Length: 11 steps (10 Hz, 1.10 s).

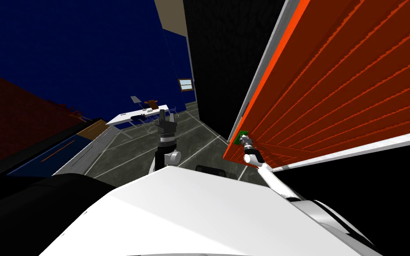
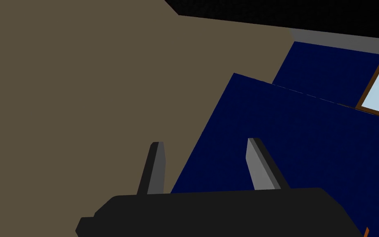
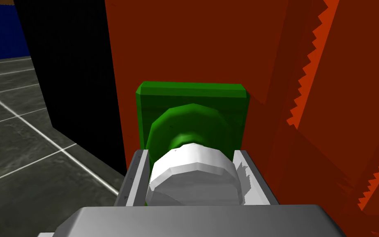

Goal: Pull the door open

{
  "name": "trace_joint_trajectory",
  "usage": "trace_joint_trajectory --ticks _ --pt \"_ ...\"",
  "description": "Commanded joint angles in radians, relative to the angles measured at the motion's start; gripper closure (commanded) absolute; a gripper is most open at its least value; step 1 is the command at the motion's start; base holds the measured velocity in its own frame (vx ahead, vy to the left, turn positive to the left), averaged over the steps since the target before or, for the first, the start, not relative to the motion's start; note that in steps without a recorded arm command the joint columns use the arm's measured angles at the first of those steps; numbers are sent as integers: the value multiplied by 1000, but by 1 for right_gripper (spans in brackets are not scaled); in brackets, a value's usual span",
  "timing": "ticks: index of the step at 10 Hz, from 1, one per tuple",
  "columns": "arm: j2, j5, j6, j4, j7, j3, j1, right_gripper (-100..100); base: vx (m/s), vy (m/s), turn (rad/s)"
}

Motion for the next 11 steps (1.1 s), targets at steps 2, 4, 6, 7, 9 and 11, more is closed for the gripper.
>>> trace_joint_trajectory --ticks 2,4,6,7,9,11 --pt "-19 2 -7 -14 -19 23 7 100 -158 -46 89" --pt "-38 4 -15 -28 -39 47 13 100 -177 -74 91" --pt "-58 6 -23 -43 -60 73 21 100 -209 -85 102" --pt "-68 6 -27 -51 -70 85 24 100 -209 -112 99" --pt "-89 8 -35 -66 -91 110 32 100 -198 -110 97" --pt "-89 9 -34 -68 -90 114 33 100 -145 -58 58"
